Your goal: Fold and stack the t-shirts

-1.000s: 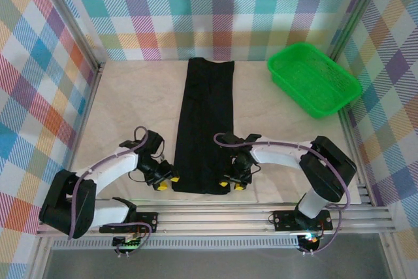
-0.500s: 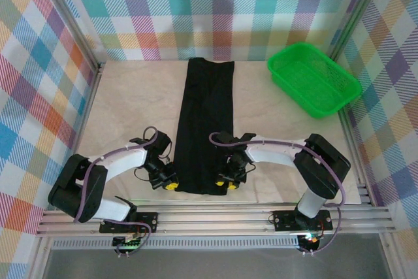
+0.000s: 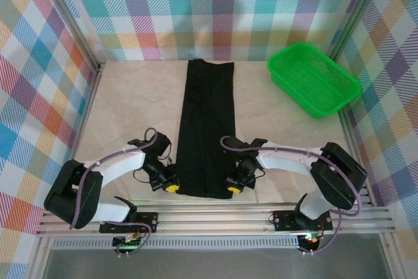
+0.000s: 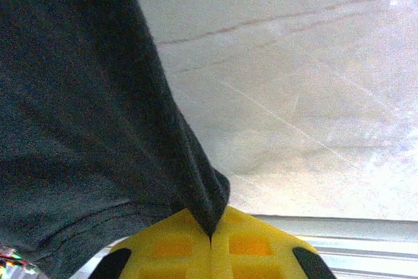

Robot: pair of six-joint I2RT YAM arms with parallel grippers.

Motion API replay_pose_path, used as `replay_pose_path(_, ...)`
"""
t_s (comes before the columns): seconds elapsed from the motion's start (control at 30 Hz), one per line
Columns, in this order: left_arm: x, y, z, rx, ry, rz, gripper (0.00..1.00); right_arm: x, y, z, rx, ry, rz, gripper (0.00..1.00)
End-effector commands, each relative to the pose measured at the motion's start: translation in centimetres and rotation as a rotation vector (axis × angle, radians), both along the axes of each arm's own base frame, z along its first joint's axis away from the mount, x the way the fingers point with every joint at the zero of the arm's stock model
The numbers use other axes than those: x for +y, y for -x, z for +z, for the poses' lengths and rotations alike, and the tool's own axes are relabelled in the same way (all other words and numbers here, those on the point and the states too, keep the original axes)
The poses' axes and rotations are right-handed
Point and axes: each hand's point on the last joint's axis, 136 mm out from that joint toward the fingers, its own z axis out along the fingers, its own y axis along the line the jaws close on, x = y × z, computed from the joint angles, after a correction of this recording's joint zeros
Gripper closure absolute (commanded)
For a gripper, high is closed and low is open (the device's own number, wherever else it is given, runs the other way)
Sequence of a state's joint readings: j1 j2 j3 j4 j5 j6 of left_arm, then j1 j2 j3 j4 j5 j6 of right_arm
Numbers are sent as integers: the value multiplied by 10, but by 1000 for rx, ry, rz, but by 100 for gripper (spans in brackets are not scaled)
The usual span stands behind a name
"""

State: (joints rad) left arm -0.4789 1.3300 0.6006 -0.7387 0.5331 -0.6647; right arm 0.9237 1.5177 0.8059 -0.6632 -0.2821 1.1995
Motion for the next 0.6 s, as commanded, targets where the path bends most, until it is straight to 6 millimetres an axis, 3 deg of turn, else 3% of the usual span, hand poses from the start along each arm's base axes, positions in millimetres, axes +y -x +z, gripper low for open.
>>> replay_pose_path(0.0,1,18,7,49,11,-11,100,-10,13,2,46,25,-15,100)
replay_pose_path(0.2,0,22,7,59,25,15,100,-17,19,-6,65,46,0,100)
replay_pose_path(0.33,-2,20,8,60,34,26,100,-11,15,0,48,26,15,100)
replay_pose_path(0.43,-5,7,23,8,36,35,100,-10,8,10,24,26,1,100)
replay_pose_path(0.57,-9,-26,50,-108,14,75,100,-14,-12,25,-23,7,-75,100)
